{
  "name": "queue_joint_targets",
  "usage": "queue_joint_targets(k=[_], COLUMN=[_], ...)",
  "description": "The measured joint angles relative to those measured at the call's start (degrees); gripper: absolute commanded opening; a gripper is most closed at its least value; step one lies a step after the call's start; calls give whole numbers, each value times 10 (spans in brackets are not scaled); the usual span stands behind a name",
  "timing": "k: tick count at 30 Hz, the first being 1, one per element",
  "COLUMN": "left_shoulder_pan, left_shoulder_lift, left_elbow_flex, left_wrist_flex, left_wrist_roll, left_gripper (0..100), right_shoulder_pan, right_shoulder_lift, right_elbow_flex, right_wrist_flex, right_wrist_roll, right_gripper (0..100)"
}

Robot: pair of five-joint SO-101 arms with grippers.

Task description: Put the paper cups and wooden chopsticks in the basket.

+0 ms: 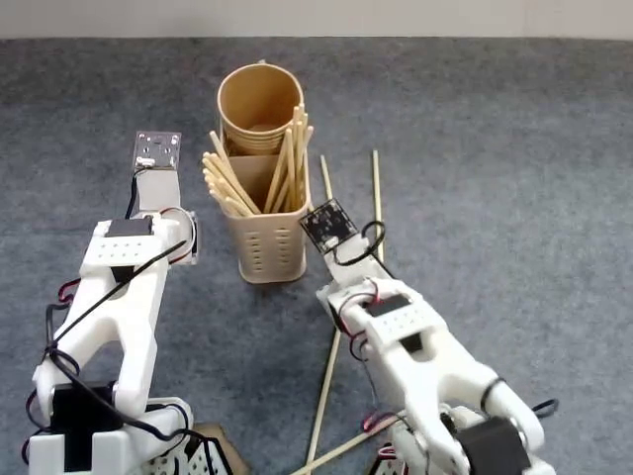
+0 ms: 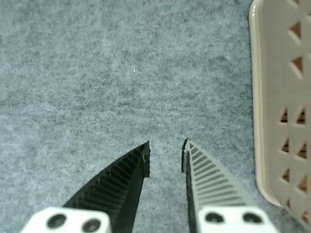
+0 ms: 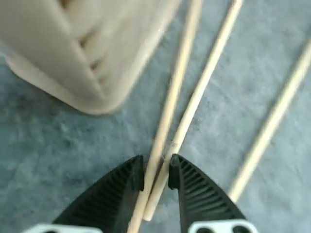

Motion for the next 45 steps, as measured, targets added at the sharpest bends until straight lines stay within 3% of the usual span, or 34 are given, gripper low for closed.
queue_joint_targets(k=[6,9,18,22,36,41,45], left_shoulder_pan=[0,0,0,0,0,1,8], left_shoulder_lift=[0,0,0,0,0,0,0], left_elbow_flex=[0,0,0,0,7,12,24], left_wrist_flex=[0,0,0,0,0,-10,-28], left_wrist_roll=[0,0,0,0,0,0,0], left_gripper=[127,127,127,127,127,127,127], right_shoulder_pan=[1,1,34,55,132,126,61], right_shoulder_lift=[61,71,76,69,-207,-278,-284], right_elbow_flex=[-20,-22,-32,-38,-40,-115,-244], right_wrist_flex=[-4,-4,-8,-4,-4,-4,-3], right_wrist_roll=[1,1,-3,-42,-61,-61,-61], right_gripper=[94,0,5,5,5,9,10])
